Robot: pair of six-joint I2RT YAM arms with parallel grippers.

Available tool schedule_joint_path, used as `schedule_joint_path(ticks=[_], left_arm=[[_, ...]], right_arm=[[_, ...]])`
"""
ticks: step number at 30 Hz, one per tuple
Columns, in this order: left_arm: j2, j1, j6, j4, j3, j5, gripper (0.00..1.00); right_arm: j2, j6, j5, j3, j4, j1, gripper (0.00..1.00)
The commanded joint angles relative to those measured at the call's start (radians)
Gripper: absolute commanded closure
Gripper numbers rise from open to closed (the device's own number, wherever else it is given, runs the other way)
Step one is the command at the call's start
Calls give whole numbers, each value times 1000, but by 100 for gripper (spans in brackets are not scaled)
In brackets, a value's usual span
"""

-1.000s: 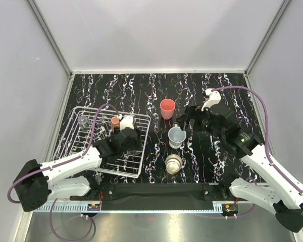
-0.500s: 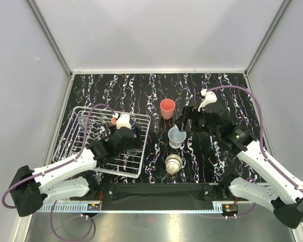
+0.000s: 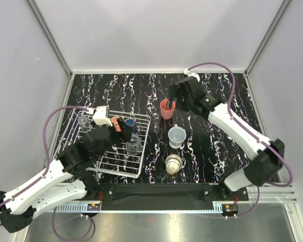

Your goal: Load the cups into the dish rack

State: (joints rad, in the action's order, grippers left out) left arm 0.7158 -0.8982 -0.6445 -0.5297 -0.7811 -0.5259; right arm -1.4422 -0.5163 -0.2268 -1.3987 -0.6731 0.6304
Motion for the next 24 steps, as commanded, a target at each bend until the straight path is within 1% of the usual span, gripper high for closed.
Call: schedule_joint_path(ticks=[1, 2, 4, 5, 7, 11, 15, 16, 17, 20, 22, 23, 24], left_arm=[[-50, -4, 0, -23, -52, -26, 9], [-71, -4, 5, -24, -55, -22, 9], [-85, -4, 15, -26, -53, -14, 9], [-93, -4, 22, -23, -50, -10, 9], [-90, -4, 39, -19, -38, 4, 7], [-73, -4, 39, -52, -43, 26, 7], [-85, -4, 36, -50, -35, 52, 7], [-94, -4, 39, -50, -32, 53, 8], [-99, -4, 40, -50, -29, 53, 8], [-105, -4, 57, -52, -21, 60, 8], [-104, -4, 77, -67, -30, 79, 6], [-96, -4, 86, -69, -33, 89, 5], [-92, -4, 89, -76, -41, 95, 4]], right_arm=[[-105, -31, -36, -94, -59, -58, 3], [-163, -27, -26, -130, -60, -87, 4], [-222, -14, -37, -193, -77, -100, 5], [-277, -8, -51, -213, -83, -101, 6], [-325, 12, -71, -250, -95, -103, 7], [-437, 25, -42, -318, -62, -107, 11], [-529, 19, -48, -385, -83, -110, 24], [-543, 19, -43, -394, -83, -112, 38], [-561, 16, -39, -393, -77, -112, 42], [-583, -2, -19, -382, -62, -112, 46], [-590, -4, -17, -373, -60, -112, 49], [-596, -5, -25, -372, -65, -113, 55], [-600, -5, -31, -365, -59, -112, 56]])
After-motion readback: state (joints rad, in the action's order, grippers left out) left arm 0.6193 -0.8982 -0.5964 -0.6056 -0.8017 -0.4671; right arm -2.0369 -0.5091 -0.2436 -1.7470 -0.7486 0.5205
